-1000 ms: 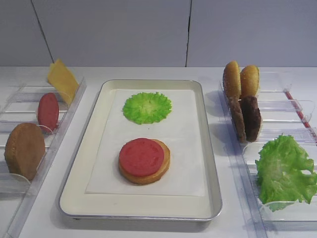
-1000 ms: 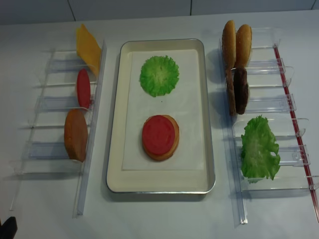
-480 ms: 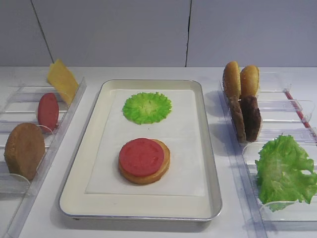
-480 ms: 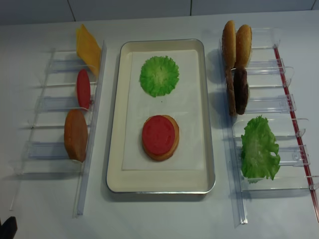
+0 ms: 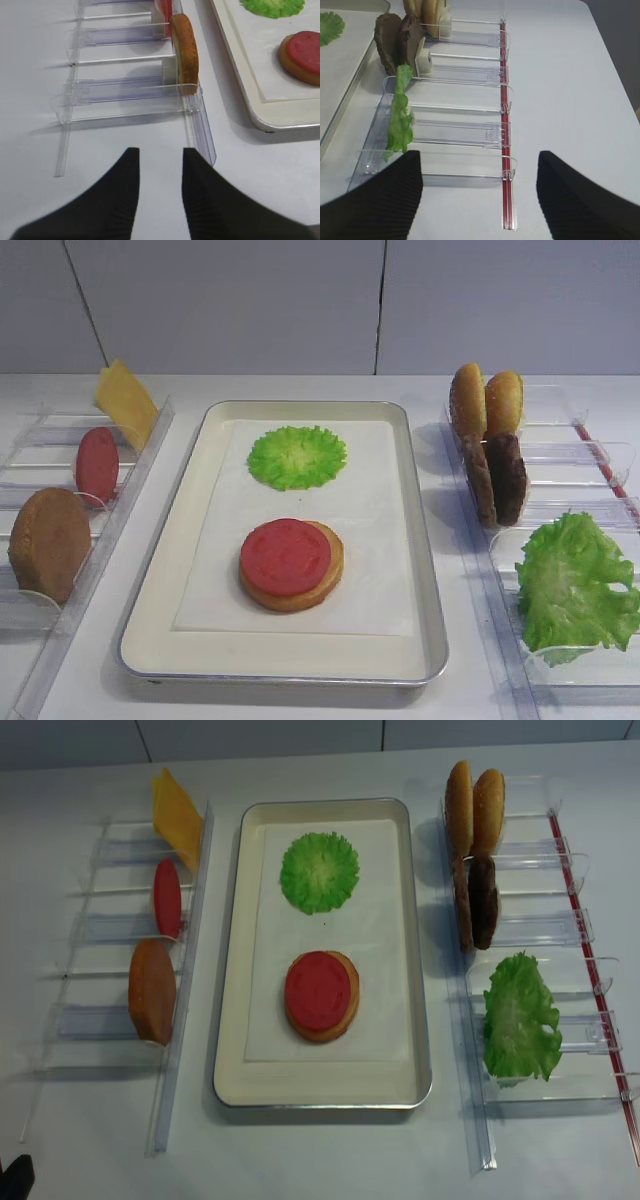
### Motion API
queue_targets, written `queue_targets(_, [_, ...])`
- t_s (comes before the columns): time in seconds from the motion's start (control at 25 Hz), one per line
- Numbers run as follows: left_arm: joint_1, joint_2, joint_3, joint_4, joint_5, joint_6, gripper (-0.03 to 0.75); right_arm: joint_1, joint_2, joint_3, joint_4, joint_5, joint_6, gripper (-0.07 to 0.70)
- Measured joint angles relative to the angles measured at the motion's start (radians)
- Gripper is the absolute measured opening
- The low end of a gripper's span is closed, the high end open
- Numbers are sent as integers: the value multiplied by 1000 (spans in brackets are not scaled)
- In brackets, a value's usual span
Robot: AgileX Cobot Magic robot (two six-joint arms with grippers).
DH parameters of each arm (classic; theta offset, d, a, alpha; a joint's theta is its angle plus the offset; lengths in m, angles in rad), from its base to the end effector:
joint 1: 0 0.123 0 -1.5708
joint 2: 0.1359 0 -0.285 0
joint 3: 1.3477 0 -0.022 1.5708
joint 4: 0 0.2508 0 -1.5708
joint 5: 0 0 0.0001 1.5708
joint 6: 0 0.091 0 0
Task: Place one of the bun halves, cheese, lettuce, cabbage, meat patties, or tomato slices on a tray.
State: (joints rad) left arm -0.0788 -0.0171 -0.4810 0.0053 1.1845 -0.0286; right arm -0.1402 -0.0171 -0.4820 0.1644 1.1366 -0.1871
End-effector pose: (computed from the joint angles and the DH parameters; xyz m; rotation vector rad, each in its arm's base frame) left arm -0.0109 0.0013 0.2623 0.0538 2.1698 -0.0551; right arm -0.0074 0.0147 0.2671 -0.0646 2.1082 0.0036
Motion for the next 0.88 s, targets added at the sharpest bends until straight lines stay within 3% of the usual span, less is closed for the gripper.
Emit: queue_targets(0.88, [0, 0, 0, 0, 0, 0, 197, 0, 0, 0, 0, 0, 0, 495])
